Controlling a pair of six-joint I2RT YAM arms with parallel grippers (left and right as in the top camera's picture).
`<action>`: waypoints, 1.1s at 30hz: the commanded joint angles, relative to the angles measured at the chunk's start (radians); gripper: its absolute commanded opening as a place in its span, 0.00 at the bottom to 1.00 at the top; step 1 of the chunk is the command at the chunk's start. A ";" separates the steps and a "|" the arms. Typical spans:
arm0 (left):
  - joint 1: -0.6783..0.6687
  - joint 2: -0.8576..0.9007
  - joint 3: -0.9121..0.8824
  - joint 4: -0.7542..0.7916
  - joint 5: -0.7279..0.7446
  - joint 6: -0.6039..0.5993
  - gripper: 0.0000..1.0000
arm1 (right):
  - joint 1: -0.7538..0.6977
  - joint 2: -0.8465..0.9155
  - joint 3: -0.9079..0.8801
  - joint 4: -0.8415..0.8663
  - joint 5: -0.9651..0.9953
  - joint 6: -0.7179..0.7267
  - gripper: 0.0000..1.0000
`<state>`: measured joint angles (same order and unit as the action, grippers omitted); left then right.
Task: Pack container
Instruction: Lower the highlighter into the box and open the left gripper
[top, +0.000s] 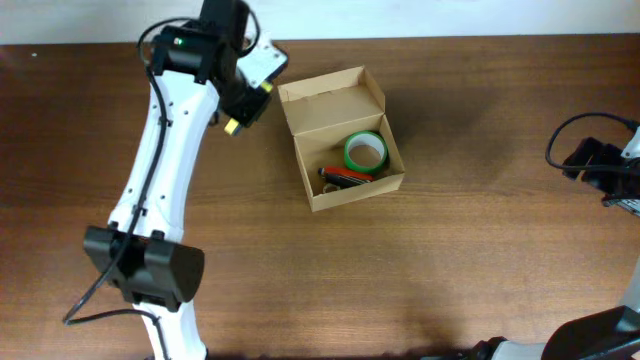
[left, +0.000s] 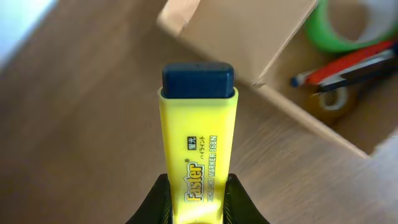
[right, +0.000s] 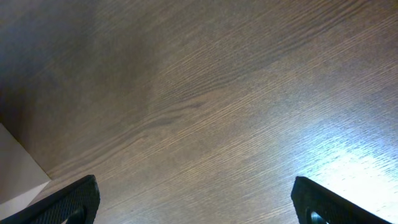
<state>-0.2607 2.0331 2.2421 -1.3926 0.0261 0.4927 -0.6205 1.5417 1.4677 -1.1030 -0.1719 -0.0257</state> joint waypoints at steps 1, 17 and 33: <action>-0.072 0.049 0.085 -0.008 0.038 0.094 0.01 | -0.002 -0.008 -0.005 0.000 -0.009 0.008 0.99; -0.367 0.326 0.112 -0.056 0.065 0.345 0.01 | -0.002 -0.008 -0.005 0.000 -0.036 0.009 0.99; -0.362 0.406 -0.028 0.003 0.116 0.376 0.01 | -0.002 -0.008 -0.005 0.000 -0.039 0.008 1.00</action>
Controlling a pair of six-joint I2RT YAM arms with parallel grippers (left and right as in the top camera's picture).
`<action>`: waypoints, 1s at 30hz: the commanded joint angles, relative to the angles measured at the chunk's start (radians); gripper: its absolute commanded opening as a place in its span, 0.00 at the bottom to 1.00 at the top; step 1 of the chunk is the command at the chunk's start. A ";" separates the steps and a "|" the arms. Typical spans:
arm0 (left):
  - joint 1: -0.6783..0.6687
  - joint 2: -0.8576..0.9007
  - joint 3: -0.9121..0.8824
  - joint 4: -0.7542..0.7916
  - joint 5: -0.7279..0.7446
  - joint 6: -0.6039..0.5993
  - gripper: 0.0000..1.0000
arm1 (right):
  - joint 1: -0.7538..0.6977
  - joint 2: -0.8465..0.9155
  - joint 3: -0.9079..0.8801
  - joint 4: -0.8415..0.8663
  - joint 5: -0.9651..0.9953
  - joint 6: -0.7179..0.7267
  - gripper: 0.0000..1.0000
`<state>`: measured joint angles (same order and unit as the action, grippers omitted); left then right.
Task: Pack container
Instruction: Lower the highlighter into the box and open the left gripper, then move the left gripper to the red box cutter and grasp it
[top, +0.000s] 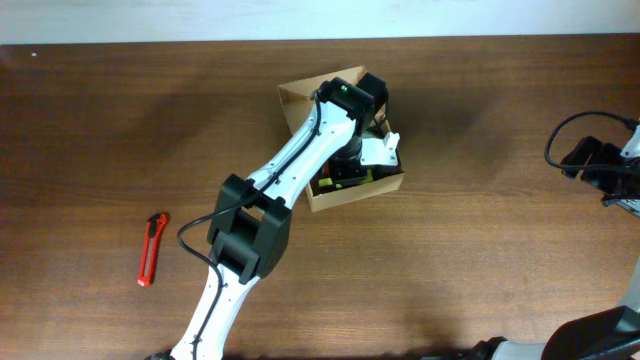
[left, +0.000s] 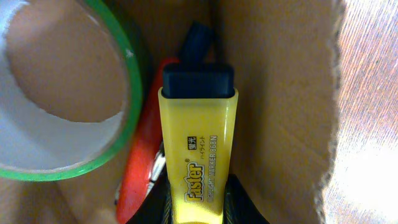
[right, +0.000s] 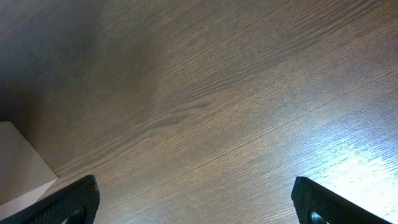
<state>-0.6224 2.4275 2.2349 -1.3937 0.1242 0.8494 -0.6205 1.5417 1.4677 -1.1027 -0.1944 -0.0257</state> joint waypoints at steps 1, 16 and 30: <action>0.001 0.011 -0.028 0.009 0.018 0.019 0.01 | -0.002 -0.008 -0.005 -0.001 -0.016 0.008 0.99; 0.032 -0.143 0.005 0.092 -0.115 -0.199 0.54 | -0.002 -0.008 -0.005 -0.005 -0.016 0.008 1.00; 0.286 -0.600 0.050 -0.107 -0.499 -0.748 0.45 | -0.002 -0.008 -0.005 0.000 -0.026 0.009 0.99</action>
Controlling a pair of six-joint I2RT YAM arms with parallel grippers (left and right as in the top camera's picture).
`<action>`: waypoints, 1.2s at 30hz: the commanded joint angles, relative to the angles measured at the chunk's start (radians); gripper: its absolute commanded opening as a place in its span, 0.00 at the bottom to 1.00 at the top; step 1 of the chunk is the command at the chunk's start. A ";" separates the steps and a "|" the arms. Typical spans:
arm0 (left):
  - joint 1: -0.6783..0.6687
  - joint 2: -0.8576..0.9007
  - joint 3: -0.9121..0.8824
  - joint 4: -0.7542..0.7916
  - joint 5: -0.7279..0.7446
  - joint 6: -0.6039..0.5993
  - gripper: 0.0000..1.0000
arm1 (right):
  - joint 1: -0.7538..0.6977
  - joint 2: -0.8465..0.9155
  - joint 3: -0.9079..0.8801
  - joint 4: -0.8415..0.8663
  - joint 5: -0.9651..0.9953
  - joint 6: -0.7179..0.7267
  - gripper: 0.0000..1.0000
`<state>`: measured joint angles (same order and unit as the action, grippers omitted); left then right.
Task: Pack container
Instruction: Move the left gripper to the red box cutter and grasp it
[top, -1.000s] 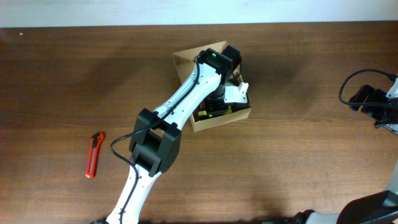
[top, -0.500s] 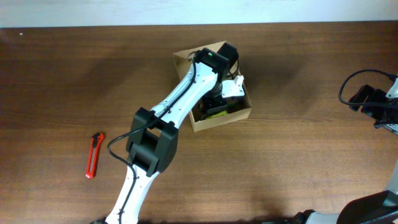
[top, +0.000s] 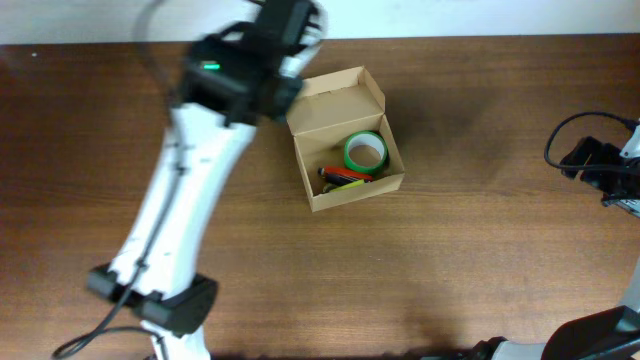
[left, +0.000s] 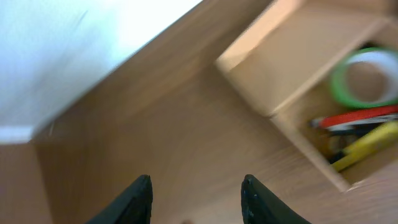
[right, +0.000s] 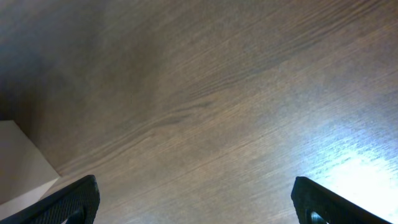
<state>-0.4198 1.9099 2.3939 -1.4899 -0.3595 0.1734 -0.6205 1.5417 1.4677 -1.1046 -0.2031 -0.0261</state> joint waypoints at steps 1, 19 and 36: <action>0.124 -0.128 -0.197 0.008 -0.005 -0.072 0.45 | -0.002 -0.008 -0.005 0.002 -0.024 0.009 0.99; 0.616 -0.514 -1.230 0.182 0.244 0.138 0.59 | -0.001 -0.008 -0.005 0.014 -0.007 0.008 0.99; 0.699 -0.105 -1.232 0.407 0.193 0.079 0.50 | -0.001 -0.008 -0.005 0.005 0.005 0.008 0.99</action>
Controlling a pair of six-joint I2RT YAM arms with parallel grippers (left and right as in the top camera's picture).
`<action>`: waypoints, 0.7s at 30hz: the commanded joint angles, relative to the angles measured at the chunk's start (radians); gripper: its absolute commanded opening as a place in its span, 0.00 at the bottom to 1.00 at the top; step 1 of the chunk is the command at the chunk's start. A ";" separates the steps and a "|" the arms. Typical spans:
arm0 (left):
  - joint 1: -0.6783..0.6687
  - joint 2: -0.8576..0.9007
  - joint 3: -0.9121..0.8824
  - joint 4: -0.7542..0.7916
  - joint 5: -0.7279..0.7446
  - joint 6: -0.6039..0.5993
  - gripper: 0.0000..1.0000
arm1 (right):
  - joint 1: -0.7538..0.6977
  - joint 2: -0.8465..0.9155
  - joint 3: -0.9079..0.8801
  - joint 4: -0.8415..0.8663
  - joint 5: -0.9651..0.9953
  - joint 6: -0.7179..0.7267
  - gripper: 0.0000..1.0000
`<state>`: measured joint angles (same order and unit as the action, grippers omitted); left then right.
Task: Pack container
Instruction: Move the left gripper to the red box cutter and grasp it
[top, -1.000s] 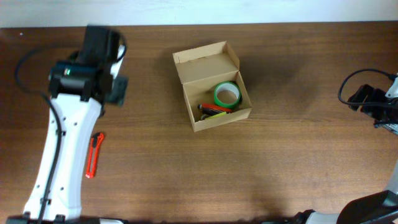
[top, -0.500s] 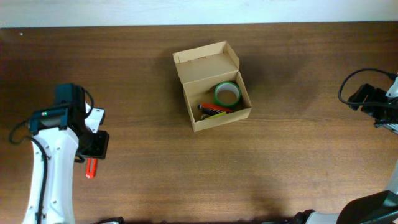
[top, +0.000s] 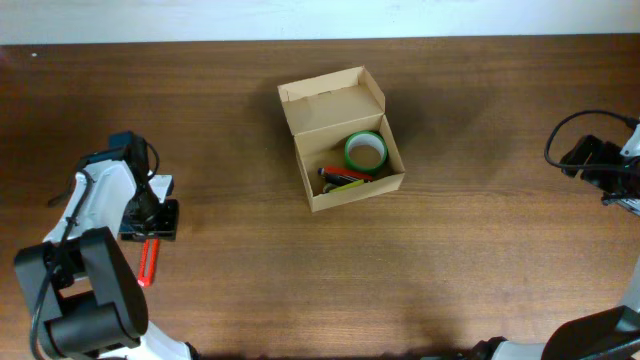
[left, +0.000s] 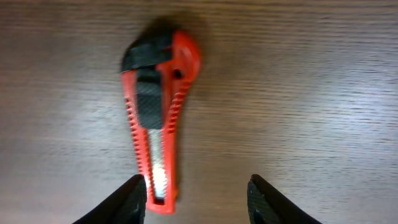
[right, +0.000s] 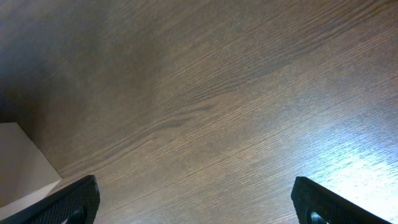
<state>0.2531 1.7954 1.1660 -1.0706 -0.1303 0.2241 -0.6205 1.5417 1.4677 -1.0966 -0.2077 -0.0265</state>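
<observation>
An open cardboard box (top: 345, 140) stands mid-table; inside lie a green tape roll (top: 365, 152), a red pen and a yellow highlighter (top: 350, 182). A red and black utility knife (left: 155, 118) lies flat on the wood at the far left, also seen as the utility knife (top: 148, 262) partly under the arm. My left gripper (left: 196, 202) hovers over it, open, with the knife's lower end close to the left fingertip (left: 134, 199). My right gripper (right: 199, 202) is open over bare wood at the right edge.
The brown wooden table (top: 480, 230) stretches between box and right arm (top: 600, 165). The box's lid flap (top: 330, 90) stands open toward the back. A white wall edge runs along the table's far side.
My left arm has gone from the back beside the box to the far left of the table, and its open gripper now hangs over the red utility knife. The right arm is unchanged.
My left gripper held the yellow highlighter beside the box, then held it inside the box next to the tape and pen. Later the gripper was open and empty near the back edge, the highlighter lying in the box. Now it is over the knife.
</observation>
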 joint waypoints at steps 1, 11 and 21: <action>0.040 0.010 -0.004 -0.026 -0.064 0.058 0.49 | -0.001 -0.008 -0.005 -0.003 0.010 0.008 0.99; 0.166 0.009 -0.004 0.006 0.047 0.151 0.57 | -0.001 -0.008 -0.005 -0.006 0.024 0.009 0.99; 0.166 0.097 -0.004 0.045 0.064 0.190 0.64 | -0.001 -0.008 -0.005 0.005 0.024 0.009 0.99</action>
<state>0.4164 1.8656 1.1656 -1.0302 -0.0845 0.3981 -0.6205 1.5417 1.4677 -1.0943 -0.2001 -0.0257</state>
